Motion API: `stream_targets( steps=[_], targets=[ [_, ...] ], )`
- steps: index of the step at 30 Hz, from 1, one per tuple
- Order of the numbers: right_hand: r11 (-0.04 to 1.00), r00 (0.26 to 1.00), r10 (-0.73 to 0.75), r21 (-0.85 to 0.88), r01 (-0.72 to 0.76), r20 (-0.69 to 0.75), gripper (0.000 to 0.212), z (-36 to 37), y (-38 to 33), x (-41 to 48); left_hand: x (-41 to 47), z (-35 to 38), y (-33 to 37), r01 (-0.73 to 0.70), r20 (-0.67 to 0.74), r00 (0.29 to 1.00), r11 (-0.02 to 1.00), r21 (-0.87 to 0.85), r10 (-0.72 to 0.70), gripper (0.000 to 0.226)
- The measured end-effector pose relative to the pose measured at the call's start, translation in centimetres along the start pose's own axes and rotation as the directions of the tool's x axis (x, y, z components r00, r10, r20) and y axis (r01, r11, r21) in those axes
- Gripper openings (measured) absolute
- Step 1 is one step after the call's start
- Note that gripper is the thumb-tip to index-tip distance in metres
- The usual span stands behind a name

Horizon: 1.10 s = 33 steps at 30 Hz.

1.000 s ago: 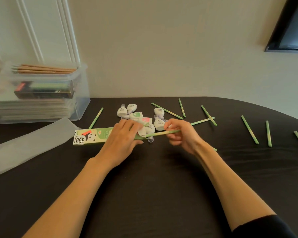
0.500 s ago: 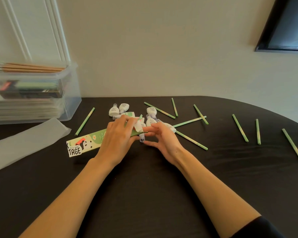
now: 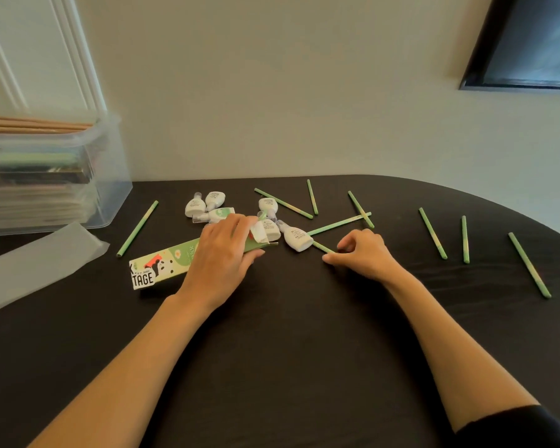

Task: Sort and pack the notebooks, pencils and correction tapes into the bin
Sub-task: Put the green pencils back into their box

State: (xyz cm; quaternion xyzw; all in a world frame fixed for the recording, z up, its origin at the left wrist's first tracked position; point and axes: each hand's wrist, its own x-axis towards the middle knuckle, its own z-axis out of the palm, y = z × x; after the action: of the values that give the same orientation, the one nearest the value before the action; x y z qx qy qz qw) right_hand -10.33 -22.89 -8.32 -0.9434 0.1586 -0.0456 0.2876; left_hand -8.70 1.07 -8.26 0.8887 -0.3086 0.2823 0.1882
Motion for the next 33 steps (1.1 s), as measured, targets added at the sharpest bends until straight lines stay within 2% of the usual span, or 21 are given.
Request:
stream_targets(
  steps=[2,4,7,10,12,15,19,25,29,33],
  targets=[
    [0.998,0.998,-0.038,0.049,0.036,0.048,0.019,-0.2,0.1,0.2,-0.1,0.0,-0.5,-0.002,0.021,1.0,1.0,0.014,0.002,0.048],
    [0.994,0.998,-0.049,0.102,0.044,0.049,0.019,-0.2,0.0,0.2,-0.2,0.1,-0.7,0.021,0.032,0.999,1.0,0.013,-0.021,0.049],
    [0.985,0.998,-0.045,0.165,0.051,-0.04,0.016,-0.3,0.0,0.1,-0.2,0.2,-0.7,0.039,0.043,0.998,0.999,0.01,-0.04,0.051],
    [0.949,0.984,-0.049,0.3,0.099,-0.171,0.018,-0.7,-0.1,-0.2,-0.2,0.3,-0.7,0.068,0.042,0.997,0.997,0.022,-0.069,0.051],
    [0.862,0.984,-0.039,0.492,0.122,-0.177,0.016,-1.3,-0.3,-0.7,-0.2,0.4,-1.0,0.089,0.028,0.996,0.996,0.025,-0.09,0.049],
    [0.665,0.99,-0.14,0.74,0.102,-0.011,0.013,-1.9,-0.4,-1.4,-0.3,0.3,-1.2,0.115,0.011,0.993,0.993,0.008,-0.115,0.049],
    [0.686,0.952,-0.274,0.721,0.096,0.135,0.017,-1.7,-0.9,-1.8,-0.5,0.1,-1.4,0.113,0.007,0.994,0.994,-0.01,-0.113,0.049],
    [0.682,0.926,-0.324,0.727,0.084,0.196,0.02,-1.7,-0.9,-1.7,-0.4,0.0,-1.4,0.122,-0.014,0.992,0.992,-0.012,-0.122,0.047],
    [0.645,0.91,-0.356,0.761,0.073,0.215,0.019,-1.7,-1.1,-1.9,-0.4,-0.4,-1.1,-0.004,0.021,1.0,0.999,-0.054,0.005,0.049],
    [0.572,0.906,-0.354,0.82,0.013,0.233,0.022,-0.6,-2.3,-2.3,-0.4,-0.4,-0.8,-0.065,0.095,0.993,0.994,-0.086,0.073,0.048]
  ],
)
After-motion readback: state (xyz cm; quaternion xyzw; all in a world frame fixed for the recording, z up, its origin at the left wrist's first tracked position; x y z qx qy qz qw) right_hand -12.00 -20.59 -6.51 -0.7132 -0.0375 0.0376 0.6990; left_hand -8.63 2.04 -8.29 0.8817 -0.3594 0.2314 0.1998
